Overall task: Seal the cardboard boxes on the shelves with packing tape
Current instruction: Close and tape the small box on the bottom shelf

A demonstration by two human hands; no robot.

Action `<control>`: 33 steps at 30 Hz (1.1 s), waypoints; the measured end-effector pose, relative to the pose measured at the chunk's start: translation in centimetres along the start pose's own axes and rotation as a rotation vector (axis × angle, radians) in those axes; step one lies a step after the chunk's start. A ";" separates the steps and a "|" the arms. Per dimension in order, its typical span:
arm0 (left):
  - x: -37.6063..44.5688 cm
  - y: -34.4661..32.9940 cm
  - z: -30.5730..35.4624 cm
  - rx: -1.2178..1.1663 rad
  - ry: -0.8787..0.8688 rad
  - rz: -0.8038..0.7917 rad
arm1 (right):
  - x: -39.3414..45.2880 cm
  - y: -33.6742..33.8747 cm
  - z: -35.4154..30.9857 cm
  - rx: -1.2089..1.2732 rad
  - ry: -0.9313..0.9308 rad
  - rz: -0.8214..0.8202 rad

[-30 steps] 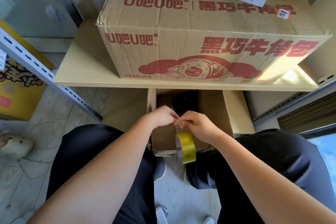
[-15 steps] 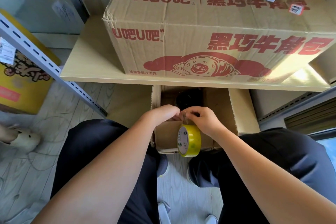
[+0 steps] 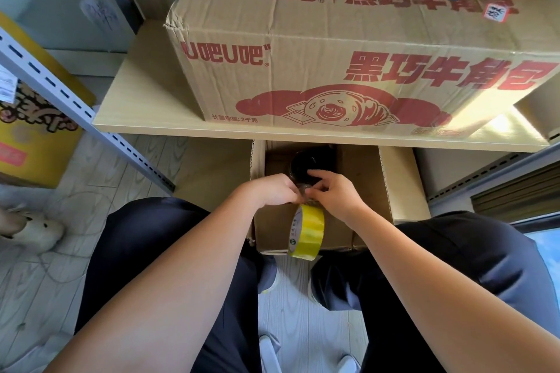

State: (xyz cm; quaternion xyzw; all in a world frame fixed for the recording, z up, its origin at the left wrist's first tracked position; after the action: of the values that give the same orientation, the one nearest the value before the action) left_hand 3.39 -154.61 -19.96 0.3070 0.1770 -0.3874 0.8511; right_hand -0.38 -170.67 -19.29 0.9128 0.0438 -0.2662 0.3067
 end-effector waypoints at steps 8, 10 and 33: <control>-0.1 -0.3 0.8 -0.029 0.124 0.063 | 0.9 -0.8 0.5 -0.120 -0.039 0.037; 0.0 -0.5 0.6 -0.014 0.186 0.085 | 1.2 -1.1 0.5 -0.141 -0.063 0.028; 0.3 -2.4 1.8 0.250 -0.119 -0.101 | -0.7 -0.1 0.4 -0.269 -0.006 0.322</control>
State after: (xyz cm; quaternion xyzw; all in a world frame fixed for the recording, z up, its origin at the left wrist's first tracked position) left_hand 1.84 -157.25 -19.69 0.3777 0.0917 -0.4662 0.7947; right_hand -1.22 -170.74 -19.22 0.8580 -0.0684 -0.2083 0.4646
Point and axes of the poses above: each hand's wrist, its own x-axis towards the middle knuckle, its own y-axis out of the back of the hand, z = x × y, the point moved 2 cm from there along x, towards the middle knuckle, and after that the axes turned 13 degrees about -y, right-handed, at the moved point
